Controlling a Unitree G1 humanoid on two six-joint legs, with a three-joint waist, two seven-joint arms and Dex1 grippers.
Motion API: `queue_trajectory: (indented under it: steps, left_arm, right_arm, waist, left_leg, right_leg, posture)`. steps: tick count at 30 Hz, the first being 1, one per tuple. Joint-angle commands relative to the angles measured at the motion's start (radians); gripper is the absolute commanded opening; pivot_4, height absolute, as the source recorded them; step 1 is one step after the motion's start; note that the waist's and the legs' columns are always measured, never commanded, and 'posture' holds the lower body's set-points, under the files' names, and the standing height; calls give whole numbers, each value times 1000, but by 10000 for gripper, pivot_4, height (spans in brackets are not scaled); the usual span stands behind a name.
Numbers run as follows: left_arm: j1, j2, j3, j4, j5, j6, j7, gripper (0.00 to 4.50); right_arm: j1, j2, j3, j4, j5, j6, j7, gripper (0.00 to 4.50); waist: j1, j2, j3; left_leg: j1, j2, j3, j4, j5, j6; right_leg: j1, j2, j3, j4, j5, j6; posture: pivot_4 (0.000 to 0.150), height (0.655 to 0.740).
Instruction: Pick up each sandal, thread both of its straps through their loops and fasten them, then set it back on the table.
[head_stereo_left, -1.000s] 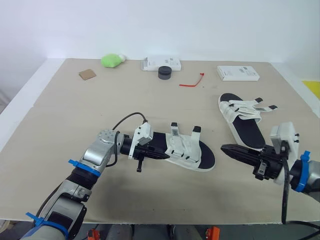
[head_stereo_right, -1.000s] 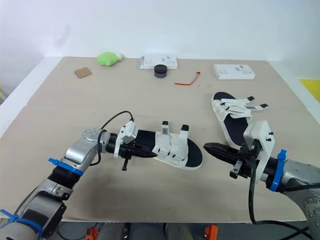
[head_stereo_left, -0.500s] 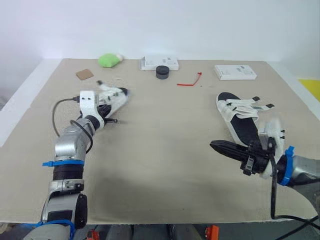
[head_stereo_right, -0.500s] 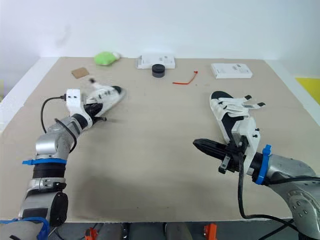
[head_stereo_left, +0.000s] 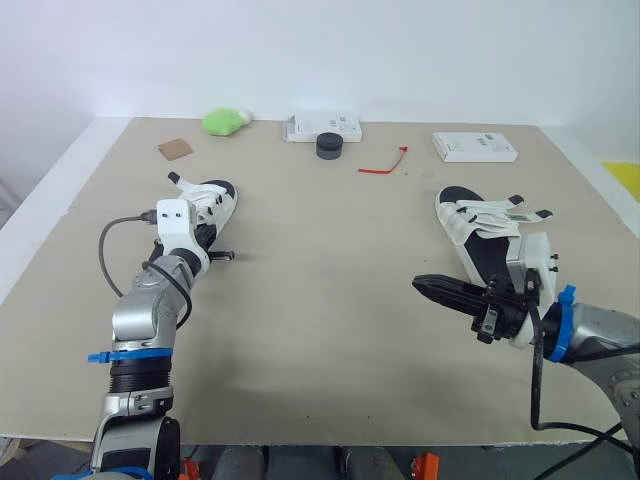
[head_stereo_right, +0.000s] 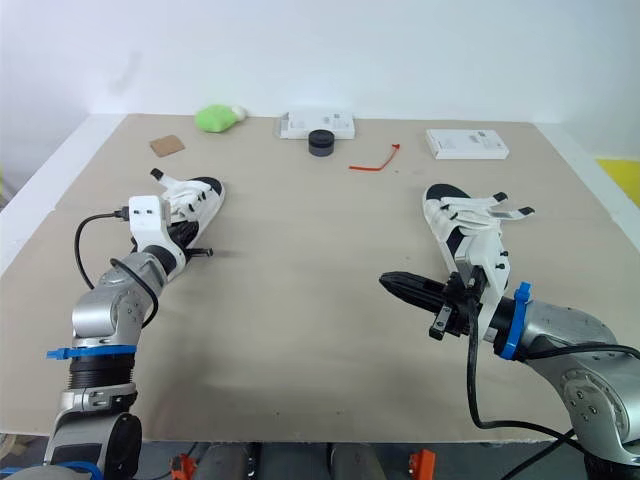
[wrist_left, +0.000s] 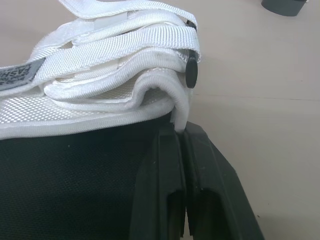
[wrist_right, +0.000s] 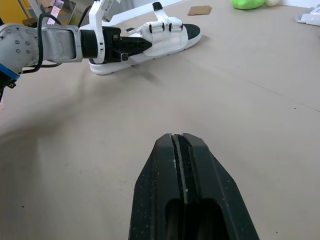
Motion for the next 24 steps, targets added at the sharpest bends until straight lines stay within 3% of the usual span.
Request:
queue_trajectory:
  steps: [1,2,3,6,16,22,24]
  left_arm:
    - [-10,-13,2,0,-5,-26,4,11818]
    - [-13,-13,0,-4,-8,-25,-1,13069]
    - [-12,-12,-5,-11,-11,-31,-13,18878]
    - [4,-12,-16,-62,-39,-41,-60,25967]
    - [239,114,-7,-351,-177,-9,-280,25967]
    - [289,143,-7,-356,-172,-76,-307,25967]
    - [323,138,35,-398,-258,-91,-369,25967]
  right_arm:
    - [7,-3,-30,-18,9,-22,1,0]
    - [7,-2,-33,-16,8,-22,-1,0]
    - [8,-1,-34,-16,7,-24,-4,0]
    - [7,2,-39,-10,5,-31,-11,0]
    - [-35,16,-42,47,-3,-66,-27,0]
    - [-67,34,-22,96,-19,-87,-29,0]
    - [-73,41,-47,122,-17,-94,-38,0]
  waist:
    - [0,0,0]
    - [0,0,0]
    - [0,0,0]
    - [0,0,0]
    - [0,0,0]
    - [1,0,0]
    - [0,0,0]
  left_leg:
    - [0,0,0,0,0,0]
    - [0,0,0,0,0,0]
    - [0,0,0,0,0,0]
    - [0,1,0,0,1,0]
    - [-1,1,0,-1,1,0]
    - [-1,1,1,0,3,1]
    - [-1,1,1,0,3,1]
  right_leg:
    - [0,0,0,0,0,0]
    - [0,0,0,0,0,0]
    - [0,0,0,0,0,0]
    - [0,1,0,0,1,0]
    - [-1,1,0,0,1,-1]
    - [-1,1,0,0,1,-5]
    - [-1,0,1,0,1,-5]
  posture:
    - [1500,7400]
    - [1500,7400]
    - [1500,7400]
    - [1500,7400]
    - [1500,7400]
    - [1500,7400]
    - [1500,7400]
